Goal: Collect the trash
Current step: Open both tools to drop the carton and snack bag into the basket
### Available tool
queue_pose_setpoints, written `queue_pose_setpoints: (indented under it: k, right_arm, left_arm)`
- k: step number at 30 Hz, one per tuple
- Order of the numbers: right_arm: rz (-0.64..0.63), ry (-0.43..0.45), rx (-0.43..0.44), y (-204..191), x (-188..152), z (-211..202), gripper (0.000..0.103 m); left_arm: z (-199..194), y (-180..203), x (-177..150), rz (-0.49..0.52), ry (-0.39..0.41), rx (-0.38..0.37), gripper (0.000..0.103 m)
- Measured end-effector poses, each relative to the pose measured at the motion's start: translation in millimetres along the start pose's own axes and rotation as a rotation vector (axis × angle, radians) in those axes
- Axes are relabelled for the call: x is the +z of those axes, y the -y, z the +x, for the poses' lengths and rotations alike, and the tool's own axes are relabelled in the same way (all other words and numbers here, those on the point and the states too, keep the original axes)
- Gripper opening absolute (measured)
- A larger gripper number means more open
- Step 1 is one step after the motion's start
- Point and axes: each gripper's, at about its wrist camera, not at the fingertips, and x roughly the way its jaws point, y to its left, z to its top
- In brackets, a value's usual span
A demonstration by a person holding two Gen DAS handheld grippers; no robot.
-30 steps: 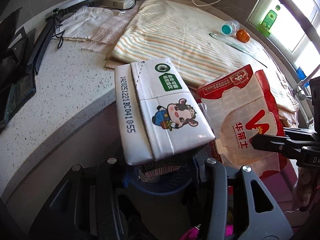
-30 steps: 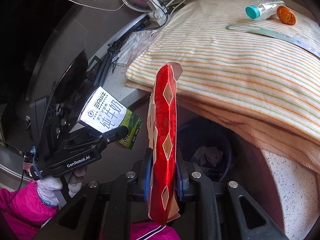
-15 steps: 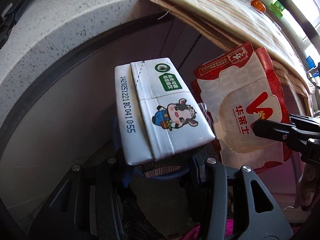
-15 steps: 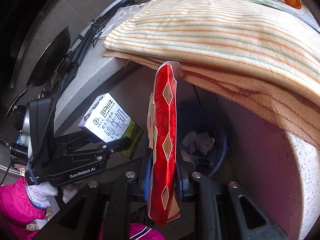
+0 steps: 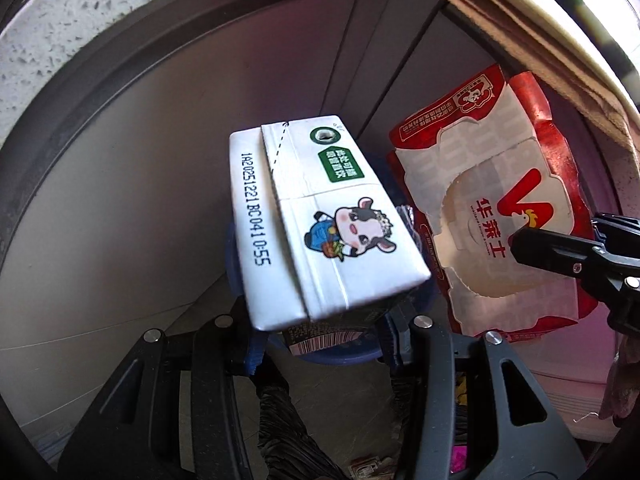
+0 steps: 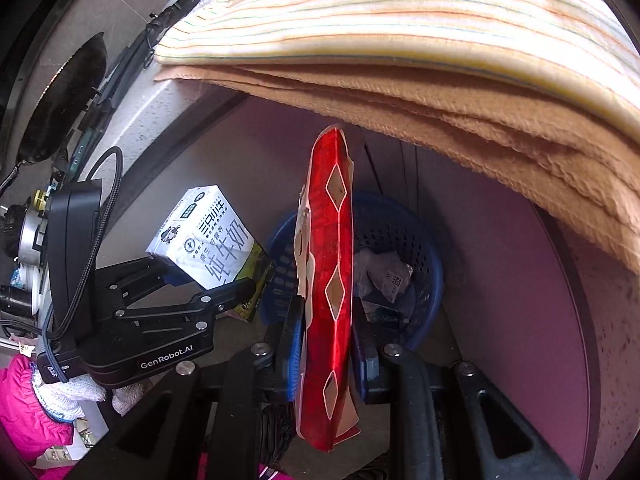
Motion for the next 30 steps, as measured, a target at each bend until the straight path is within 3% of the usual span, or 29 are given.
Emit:
queue_pose_setpoints:
  k: [10, 14, 30]
  right_arm:
    - [0.002, 0.016, -0.028, -7, 3, 3, 0.032]
    - [0.010, 0.016, -0.032, -6, 1, 2, 0.046]
    - [-0.004, 0.034, 0.002, -10, 2, -23, 0.052]
  left_arm:
    - [-1, 3, 8, -0.003, 0.000, 0.002, 0.046]
    - [-2, -2, 8, -0.006, 0.009, 0.003, 0.059]
    - [-32, -16, 10, -0.007, 0.046, 0.044, 0.059]
